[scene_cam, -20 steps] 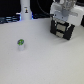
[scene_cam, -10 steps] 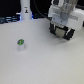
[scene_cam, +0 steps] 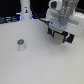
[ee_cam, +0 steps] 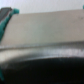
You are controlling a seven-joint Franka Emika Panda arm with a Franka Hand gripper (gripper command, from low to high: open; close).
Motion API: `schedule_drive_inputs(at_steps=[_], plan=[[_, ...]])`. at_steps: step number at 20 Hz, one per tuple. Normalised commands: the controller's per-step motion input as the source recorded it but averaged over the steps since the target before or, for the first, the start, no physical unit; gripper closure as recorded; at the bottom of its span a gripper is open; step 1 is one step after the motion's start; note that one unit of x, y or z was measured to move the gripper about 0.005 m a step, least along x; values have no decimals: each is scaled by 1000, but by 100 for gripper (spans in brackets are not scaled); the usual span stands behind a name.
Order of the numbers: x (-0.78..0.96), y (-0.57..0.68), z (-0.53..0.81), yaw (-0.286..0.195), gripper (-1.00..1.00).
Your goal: Open the kcup holder, insert the kcup into the holder, and close the kcup holder
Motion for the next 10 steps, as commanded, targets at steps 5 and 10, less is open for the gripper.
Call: schedule_drive_inputs(at_steps=[5,10], plan=[[904,-362,193,-68,100],[790,-252,245,-70,100]])
